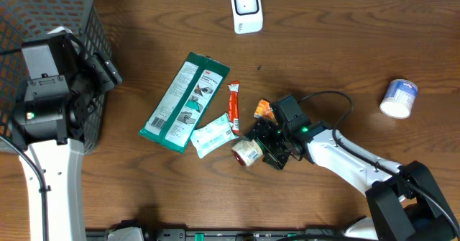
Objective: Scan the item barcode
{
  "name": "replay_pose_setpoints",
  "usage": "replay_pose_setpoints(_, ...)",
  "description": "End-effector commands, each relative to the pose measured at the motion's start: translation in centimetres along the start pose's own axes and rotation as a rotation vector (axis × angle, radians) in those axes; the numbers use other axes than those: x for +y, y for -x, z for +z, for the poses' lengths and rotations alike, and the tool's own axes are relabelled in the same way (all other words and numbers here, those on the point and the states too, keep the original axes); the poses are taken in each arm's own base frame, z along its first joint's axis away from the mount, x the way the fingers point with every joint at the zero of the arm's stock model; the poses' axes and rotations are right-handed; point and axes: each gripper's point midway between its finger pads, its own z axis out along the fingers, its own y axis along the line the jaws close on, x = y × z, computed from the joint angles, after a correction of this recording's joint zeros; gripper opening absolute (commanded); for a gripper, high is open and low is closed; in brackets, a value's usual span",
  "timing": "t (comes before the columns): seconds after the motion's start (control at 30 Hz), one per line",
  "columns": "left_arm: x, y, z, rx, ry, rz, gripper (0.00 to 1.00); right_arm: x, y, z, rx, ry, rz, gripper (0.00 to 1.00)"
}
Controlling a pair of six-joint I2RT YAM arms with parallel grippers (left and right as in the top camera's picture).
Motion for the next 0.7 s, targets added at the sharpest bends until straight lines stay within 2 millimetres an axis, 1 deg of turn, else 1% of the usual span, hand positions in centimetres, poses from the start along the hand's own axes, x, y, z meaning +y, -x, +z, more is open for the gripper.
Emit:
replay_pose_setpoints(0.0, 0.4, 0.4, -0.3, -0.014, 0.015, 0.003, 0.83, 0.3, 1.4, -0.2, -0.066, 0.008, -0.002, 0.78)
replay_pose_setpoints(0.13, 0.4, 0.4, -0.3, -0.014, 0.015, 0.003, 0.83, 0.9, 2.4, -0.3, -0.12, 0.026, -0.015, 0.77)
replay_pose_setpoints(0.23, 0.4, 0.4, -0.3, -0.014, 0.015, 0.003, 0.83, 0.7, 3.3, -0.4, -0.173, 0.011, -0.022, 0.78)
replay_pose_setpoints(0.3, 0.4, 0.4, -0.3, -0.014, 0.015, 0.003, 0.83, 0.6, 3.6, -0.4, -0.188, 0.007, -0.029, 0.78)
replay_pose_setpoints(0.5, 0.4, 0.4, -0.3, -0.014, 0.015, 0.003, 0.83, 0.6, 3.5, -0.4, -0.183, 0.007, -0.028, 0.78)
replay_pose_setpoints(0.67, 0.4, 0.4, -0.3, -0.014, 0.015, 0.003, 0.83, 0.8, 2.9, -0.3, -0.15, 0.016, -0.028, 0.77)
